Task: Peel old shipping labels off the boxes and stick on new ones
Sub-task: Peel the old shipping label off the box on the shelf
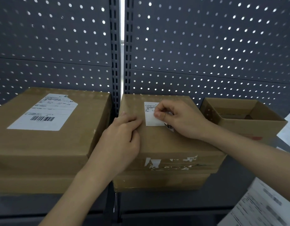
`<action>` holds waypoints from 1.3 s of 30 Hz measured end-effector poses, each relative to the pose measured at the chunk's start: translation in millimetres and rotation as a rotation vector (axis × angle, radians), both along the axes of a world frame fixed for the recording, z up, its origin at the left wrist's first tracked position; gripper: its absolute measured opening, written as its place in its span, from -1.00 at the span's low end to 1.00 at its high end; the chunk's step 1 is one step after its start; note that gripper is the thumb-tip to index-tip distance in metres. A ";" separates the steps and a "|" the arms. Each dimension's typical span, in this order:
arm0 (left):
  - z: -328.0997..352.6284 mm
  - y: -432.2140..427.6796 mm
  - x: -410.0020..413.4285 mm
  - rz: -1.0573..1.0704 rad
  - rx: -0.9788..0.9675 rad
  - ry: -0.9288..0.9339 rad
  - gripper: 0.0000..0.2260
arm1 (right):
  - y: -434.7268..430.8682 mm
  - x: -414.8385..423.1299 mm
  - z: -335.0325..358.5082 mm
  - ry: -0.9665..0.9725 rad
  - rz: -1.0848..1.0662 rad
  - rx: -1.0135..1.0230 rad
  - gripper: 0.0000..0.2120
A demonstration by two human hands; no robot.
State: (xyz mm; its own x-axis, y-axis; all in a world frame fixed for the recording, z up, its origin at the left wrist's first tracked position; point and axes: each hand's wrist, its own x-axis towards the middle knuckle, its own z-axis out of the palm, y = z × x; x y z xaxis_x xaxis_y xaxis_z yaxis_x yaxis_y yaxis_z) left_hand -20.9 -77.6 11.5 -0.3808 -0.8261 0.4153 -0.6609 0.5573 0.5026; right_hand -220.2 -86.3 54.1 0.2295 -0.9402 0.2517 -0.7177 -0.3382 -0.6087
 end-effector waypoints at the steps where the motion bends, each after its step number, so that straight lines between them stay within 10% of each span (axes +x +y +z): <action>1: 0.2 0.3 0.2 0.000 -0.002 0.002 -0.62 | -0.6 -2.1 0.1 -0.024 0.026 0.047 -0.89; 7: 2.1 0.5 -0.1 0.009 -0.005 -0.008 -0.62 | -3.1 -10.0 9.8 0.193 0.127 0.144 -0.60; 12: 4.0 1.7 0.8 0.006 -0.011 -0.022 -0.62 | -8.4 -3.8 5.5 0.178 0.076 -0.055 -0.91; 39: 11.1 -5.6 0.7 -0.029 -0.034 -0.104 -0.70 | -30.6 4.1 3.5 -0.057 -0.208 -0.053 -0.86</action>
State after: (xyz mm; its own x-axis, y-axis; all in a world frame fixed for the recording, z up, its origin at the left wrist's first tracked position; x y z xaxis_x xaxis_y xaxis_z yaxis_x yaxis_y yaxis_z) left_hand -20.2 -83.3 22.6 -0.4470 -0.8001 0.4001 -0.6920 0.5927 0.4121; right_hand -216.1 -116.9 57.6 0.0163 -0.9511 0.3086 -0.7404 -0.2189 -0.6355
